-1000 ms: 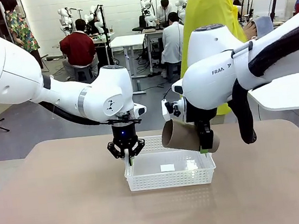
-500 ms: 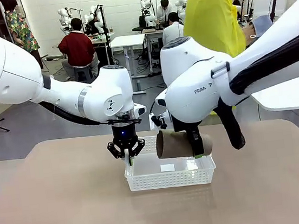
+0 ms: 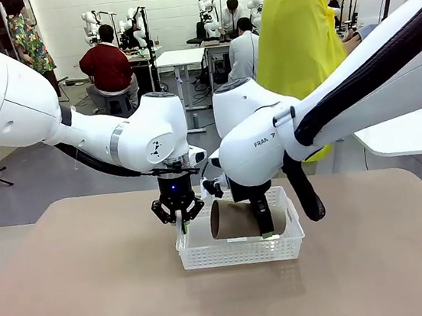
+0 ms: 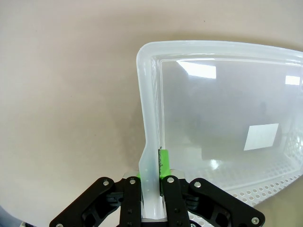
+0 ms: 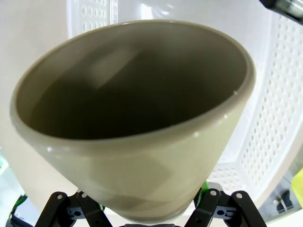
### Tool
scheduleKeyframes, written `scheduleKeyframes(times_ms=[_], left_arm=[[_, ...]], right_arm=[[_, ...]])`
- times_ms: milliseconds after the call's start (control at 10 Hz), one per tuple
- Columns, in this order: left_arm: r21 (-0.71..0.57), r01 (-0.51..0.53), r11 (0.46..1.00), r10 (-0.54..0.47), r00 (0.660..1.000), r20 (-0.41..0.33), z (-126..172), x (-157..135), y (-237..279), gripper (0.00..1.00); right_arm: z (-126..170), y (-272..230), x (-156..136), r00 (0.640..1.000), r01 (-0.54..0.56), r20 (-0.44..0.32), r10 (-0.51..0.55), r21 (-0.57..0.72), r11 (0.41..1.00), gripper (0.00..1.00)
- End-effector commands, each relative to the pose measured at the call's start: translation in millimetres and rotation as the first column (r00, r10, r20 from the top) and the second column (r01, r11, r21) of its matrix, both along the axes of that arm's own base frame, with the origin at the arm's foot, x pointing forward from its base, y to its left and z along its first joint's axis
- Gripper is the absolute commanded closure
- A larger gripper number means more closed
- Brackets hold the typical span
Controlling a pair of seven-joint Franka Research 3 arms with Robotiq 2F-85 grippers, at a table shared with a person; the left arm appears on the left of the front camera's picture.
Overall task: Clean and organize the cups into the basket.
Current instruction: Pick up the Organizing basket and move it to the center of the table, then pick up the Reusable plastic cup from the right side of the table and place it inside the Organizing basket.
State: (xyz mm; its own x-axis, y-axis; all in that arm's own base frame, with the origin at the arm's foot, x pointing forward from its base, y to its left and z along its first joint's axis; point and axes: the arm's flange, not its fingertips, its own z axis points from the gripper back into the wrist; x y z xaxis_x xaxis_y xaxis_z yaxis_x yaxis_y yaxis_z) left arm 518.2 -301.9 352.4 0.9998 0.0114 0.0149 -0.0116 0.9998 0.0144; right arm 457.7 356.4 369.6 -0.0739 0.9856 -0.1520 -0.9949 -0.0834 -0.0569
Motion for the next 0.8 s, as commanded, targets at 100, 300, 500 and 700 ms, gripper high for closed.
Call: scheduleKeyframes(times_ms=[100, 300, 500, 700], left_arm=[[0.006, 0.003, 1.000, -0.003, 1.000, -0.005, -2.8, -1.0, -0.3, 1.00], [0.006, 0.003, 1.000, -0.003, 1.000, -0.005, -2.8, -1.0, -0.3, 1.00], [0.006, 0.003, 1.000, -0.003, 1.000, -0.005, -2.8, -1.0, -0.3, 1.00], [0.006, 0.003, 1.000, -0.003, 1.000, -0.005, -2.8, -1.0, -0.3, 1.00]], right_arm=[[-1.7, 0.7, 5.4, 1.000, 0.023, 0.015, -0.023, -0.051, 0.998, 0.19], [-2.8, -8.2, 6.0, 0.999, 0.044, 0.008, -0.043, -0.078, 0.996, 0.19], [-5.1, -14.3, 7.4, 0.999, 0.050, -0.008, -0.051, -0.078, 0.996, 0.19], [-6.6, -20.3, 10.5, 0.998, 0.053, -0.032, -0.056, -0.063, 0.997, 0.05]])
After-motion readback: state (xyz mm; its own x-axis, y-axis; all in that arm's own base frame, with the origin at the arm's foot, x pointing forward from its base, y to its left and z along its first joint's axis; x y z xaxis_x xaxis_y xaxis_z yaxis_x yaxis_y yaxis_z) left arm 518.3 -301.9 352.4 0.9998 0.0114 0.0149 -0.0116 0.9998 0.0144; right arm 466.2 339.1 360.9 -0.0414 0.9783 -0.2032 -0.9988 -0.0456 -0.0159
